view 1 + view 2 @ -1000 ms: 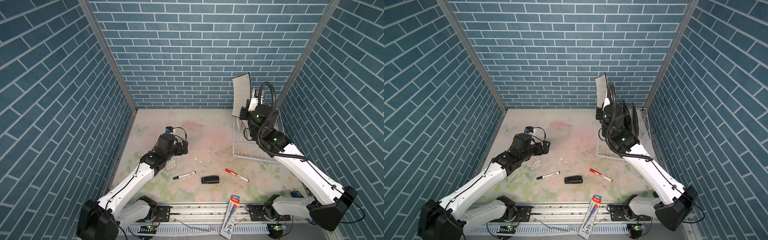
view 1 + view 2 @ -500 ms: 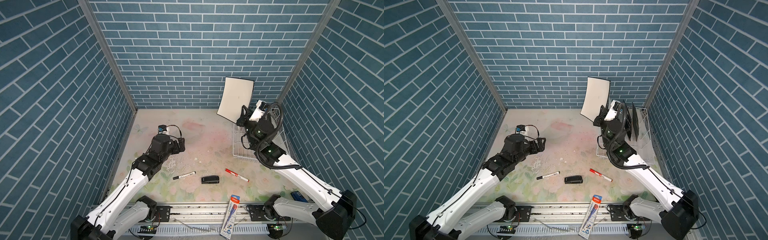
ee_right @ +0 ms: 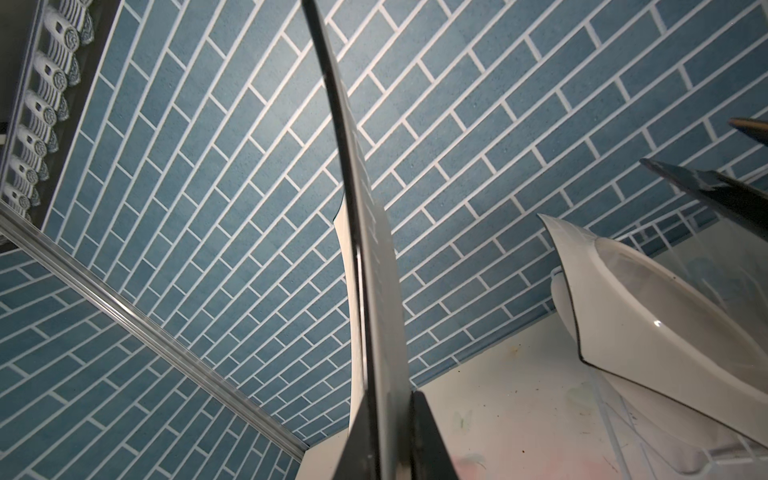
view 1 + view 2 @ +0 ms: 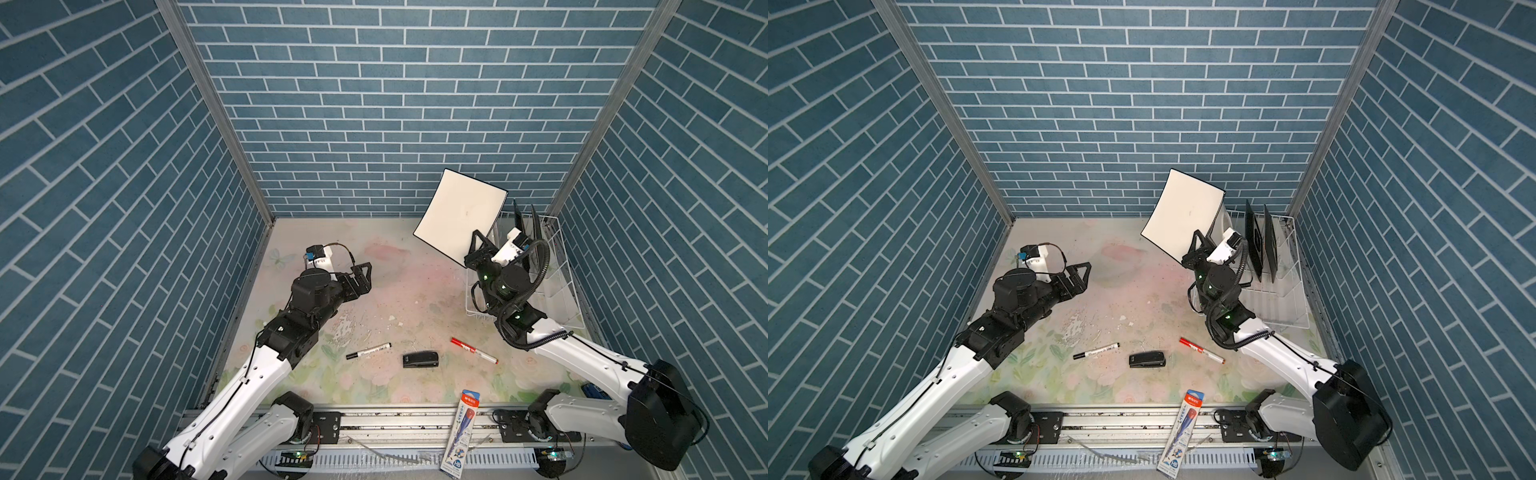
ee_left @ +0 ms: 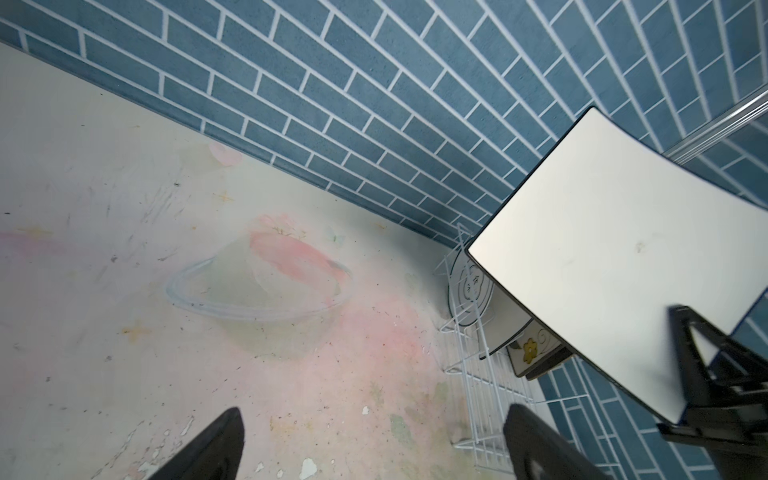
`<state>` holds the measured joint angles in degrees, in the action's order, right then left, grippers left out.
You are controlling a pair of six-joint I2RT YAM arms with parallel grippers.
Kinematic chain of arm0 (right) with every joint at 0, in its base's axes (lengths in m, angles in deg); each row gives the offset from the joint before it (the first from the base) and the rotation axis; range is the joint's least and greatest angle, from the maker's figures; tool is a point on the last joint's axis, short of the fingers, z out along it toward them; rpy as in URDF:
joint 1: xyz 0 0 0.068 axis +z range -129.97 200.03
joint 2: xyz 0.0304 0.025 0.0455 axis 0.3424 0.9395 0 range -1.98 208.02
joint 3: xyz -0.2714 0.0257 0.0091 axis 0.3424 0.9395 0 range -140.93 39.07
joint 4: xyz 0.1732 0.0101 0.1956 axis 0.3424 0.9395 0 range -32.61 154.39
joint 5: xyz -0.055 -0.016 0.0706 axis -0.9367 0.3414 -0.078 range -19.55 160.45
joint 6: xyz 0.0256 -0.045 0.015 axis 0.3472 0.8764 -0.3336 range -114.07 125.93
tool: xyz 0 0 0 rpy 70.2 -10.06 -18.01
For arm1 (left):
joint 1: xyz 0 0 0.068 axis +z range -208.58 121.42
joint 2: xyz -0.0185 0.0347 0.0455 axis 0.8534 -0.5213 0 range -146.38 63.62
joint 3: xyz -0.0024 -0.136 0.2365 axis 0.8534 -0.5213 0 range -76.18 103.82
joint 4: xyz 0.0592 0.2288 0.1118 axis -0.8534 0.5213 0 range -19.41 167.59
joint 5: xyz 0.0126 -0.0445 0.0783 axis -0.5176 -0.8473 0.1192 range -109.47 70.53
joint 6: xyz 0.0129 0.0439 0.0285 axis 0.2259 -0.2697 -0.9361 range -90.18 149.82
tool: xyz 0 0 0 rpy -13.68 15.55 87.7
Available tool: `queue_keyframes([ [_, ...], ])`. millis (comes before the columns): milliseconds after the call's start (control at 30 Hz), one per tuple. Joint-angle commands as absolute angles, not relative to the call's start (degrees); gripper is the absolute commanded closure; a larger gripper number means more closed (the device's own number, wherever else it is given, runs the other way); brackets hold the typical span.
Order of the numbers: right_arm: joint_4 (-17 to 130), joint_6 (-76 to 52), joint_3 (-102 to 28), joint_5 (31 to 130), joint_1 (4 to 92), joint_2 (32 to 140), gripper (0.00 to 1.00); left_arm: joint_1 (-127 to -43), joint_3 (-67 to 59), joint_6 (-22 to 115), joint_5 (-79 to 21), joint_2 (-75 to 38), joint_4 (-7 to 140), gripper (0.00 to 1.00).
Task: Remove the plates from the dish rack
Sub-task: 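Lift the white plate from the rack while the left gripper rises, then carry the white plate toward the left gripper while the left gripper approaches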
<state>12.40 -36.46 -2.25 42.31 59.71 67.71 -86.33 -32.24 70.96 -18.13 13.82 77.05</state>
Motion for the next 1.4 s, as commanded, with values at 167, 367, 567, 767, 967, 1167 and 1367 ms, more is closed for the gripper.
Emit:
queue_keyframes([
  [167,-10.81,-45.02,-1.19,41.46,60.28,68.21,1.00,-86.69,-40.60,82.91,-17.32,13.67,59.40,0.00],
  [367,-15.43,-49.52,-0.68,41.83,60.72,72.20,1.00,-86.64,-42.73,85.44,-17.66,15.10,55.83,0.00],
  [567,-22.44,-51.71,-0.64,41.02,62.17,77.49,1.00,-86.68,-46.56,87.58,-16.98,15.26,48.80,0.00],
  [767,-22.64,-53.49,-2.30,39.74,65.03,81.20,1.00,-86.67,-44.76,88.55,-20.83,11.05,42.97,0.00],
  [967,-22.75,-55.43,-5.50,39.05,67.68,85.40,1.00,-86.32,-44.71,91.25,-21.56,6.83,38.85,0.00],
  [1167,-22.80,-55.69,-8.24,39.24,69.57,87.93,1.00,-86.35,-44.88,94.62,-23.30,3.48,33.81,0.00],
  [1367,-22.73,-55.71,-8.83,39.44,70.63,88.36,1.00,-86.35,-45.51,95.76,-23.69,1.25,31.57,0.00],
])
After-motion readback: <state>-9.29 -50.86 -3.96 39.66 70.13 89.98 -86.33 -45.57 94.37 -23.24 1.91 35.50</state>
